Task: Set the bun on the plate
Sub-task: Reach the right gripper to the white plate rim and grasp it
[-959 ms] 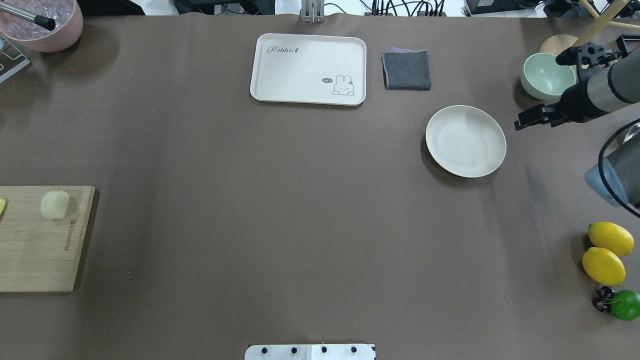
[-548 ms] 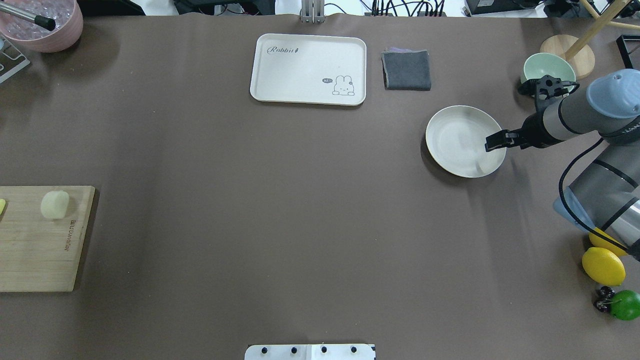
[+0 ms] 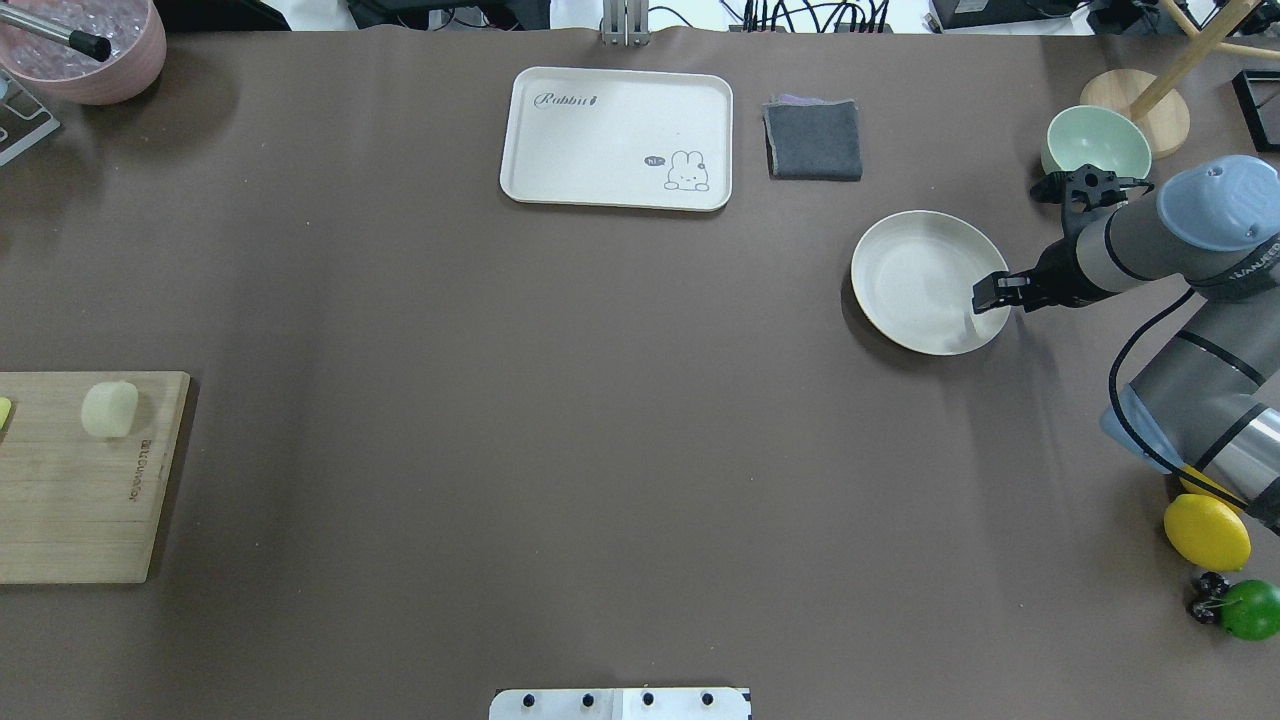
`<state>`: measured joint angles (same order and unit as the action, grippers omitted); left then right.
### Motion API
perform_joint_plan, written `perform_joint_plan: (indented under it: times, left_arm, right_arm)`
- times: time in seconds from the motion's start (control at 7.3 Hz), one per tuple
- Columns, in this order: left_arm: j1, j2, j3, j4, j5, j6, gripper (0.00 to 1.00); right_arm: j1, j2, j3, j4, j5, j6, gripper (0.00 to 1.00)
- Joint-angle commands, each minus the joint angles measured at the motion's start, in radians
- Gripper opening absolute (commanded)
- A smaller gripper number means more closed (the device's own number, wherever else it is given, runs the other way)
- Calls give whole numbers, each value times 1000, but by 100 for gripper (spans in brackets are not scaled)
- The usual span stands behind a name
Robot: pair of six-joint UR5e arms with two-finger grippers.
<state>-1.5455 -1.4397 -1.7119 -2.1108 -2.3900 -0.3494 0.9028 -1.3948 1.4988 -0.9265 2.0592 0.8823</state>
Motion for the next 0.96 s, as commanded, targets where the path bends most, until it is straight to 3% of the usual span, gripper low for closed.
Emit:
perform_joint_plan:
  times: [0.0, 0.82]
  left_arm:
    - [1, -2, -2, 0, 0, 0, 98]
    - [-2, 4, 2, 0, 0, 0, 98]
  right_arm:
    - [-1, 5, -9, 0, -24, 16, 0]
    - [-2, 193, 51, -11, -10, 294, 0]
